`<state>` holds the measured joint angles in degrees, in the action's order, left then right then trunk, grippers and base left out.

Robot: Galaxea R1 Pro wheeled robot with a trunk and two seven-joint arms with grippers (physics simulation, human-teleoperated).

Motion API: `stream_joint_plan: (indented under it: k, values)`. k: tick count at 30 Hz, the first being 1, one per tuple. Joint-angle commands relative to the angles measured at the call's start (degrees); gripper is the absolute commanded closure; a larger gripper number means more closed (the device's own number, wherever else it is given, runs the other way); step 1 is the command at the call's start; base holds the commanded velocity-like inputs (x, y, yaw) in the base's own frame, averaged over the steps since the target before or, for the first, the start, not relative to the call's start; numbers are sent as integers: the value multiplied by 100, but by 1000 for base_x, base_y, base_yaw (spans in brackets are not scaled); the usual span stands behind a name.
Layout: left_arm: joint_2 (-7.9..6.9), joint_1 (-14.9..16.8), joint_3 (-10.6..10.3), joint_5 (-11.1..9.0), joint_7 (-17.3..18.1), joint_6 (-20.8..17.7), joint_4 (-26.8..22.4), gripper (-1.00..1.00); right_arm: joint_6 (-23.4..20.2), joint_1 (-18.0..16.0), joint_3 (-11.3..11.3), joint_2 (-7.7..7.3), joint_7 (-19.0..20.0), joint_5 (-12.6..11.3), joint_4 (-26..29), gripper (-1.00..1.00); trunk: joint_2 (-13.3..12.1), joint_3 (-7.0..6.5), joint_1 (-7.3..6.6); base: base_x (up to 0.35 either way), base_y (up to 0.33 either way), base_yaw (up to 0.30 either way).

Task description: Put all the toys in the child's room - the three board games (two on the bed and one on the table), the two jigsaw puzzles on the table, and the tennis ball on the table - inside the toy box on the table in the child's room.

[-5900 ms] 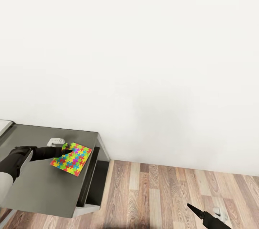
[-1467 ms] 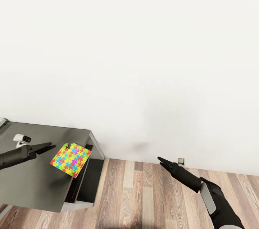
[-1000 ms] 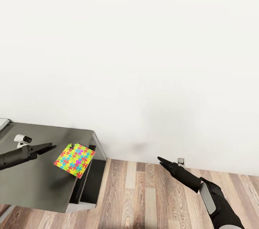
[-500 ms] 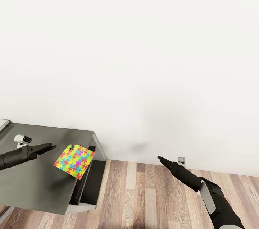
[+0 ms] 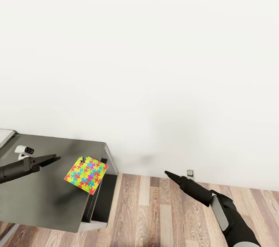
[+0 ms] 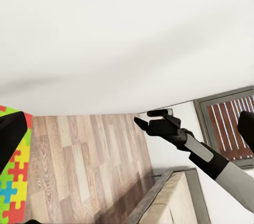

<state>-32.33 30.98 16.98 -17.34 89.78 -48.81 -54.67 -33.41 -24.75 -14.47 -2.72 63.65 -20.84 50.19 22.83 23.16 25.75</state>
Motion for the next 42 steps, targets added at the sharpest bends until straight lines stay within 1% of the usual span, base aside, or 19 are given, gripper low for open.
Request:
stream_joint_plan:
  k: [1,6,10,14,18,21,27,42]
  values:
    - [2,-4,-1,2,22,-60,-5,-100,-43,-3,3,2,7,-26,0,-100,9,0,3,0,19,0]
    - [5,-57,-1,-4,22,-63,-105,-100,-43,-3,20,7,4,-27,0,-100,9,-46,3,0,9,0]
    - [7,-189,-1,-10,22,-84,-389,-100,-31,-3,29,12,0,-30,0,-100,9,-84,3,0,2,0]
    - [12,-267,-8,-14,22,-98,-524,-100,101,-3,38,49,-1,-39,0,-100,9,-121,3,0,0,0]
    - [15,-287,-11,-15,22,-101,-565,-100,162,-9,123,114,-2,-42,0,-100,9,-159,3,0,0,0]
    - [16,-292,-16,-15,22,-102,-578,-100,178,-11,168,132,-6,-43,-2,-100,9,-188,3,0,0,0]
    - [16,-294,-19,-15,22,-105,-588,-100,186,-12,188,136,-13,-48,-21,-100,9,-240,3,0,61,15]
    - [16,-294,-2,-15,22,-111,-589,-100,162,-34,190,136,-78,-49,-48,-100,9,-254,3,-25,141,4]
